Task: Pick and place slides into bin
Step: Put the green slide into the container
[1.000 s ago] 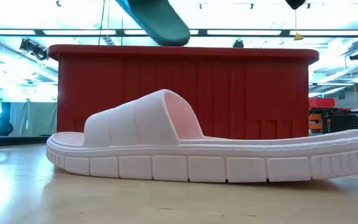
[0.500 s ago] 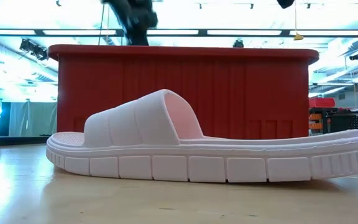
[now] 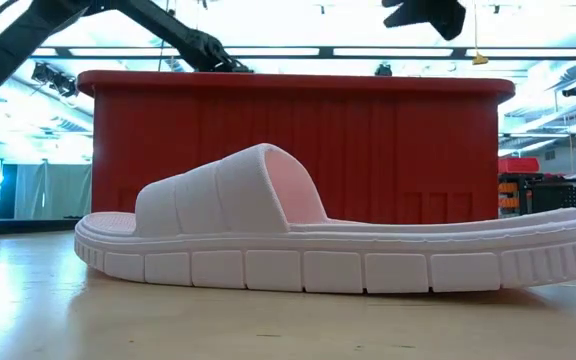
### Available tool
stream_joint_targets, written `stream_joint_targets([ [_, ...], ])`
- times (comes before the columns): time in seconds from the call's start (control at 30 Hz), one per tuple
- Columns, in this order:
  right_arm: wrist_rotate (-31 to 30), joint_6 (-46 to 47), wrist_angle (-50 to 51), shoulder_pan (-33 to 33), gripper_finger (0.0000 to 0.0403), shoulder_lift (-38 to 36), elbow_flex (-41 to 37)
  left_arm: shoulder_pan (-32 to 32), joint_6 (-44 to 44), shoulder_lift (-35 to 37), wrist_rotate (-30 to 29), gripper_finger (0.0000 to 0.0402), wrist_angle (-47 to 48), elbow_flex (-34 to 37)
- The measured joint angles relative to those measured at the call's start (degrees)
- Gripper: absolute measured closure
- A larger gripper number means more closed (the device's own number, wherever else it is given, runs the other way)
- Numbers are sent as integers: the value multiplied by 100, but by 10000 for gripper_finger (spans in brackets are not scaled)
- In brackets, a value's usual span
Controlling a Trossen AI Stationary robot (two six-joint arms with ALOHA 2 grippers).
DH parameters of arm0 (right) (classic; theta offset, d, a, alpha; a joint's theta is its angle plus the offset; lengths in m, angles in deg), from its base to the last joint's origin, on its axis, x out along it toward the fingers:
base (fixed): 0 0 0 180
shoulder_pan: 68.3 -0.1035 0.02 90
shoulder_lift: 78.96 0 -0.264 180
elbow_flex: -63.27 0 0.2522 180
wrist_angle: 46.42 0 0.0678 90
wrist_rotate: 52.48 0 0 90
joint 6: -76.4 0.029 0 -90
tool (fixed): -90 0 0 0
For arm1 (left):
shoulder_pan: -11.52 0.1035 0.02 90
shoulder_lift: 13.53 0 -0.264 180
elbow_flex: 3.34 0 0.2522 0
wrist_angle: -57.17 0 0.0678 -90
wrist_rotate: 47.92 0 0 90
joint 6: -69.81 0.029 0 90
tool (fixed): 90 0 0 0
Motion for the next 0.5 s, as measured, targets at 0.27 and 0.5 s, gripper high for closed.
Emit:
stream_joint_targets([
  [0.27, 10, -3, 2, 0, 241, 491, 0, -11, 258, 3, -17, 304, -149, -2],
  [0.5, 9, -3, 0, 0, 241, 590, 0, -455, 411, 6, -113, 218, 89, -11],
])
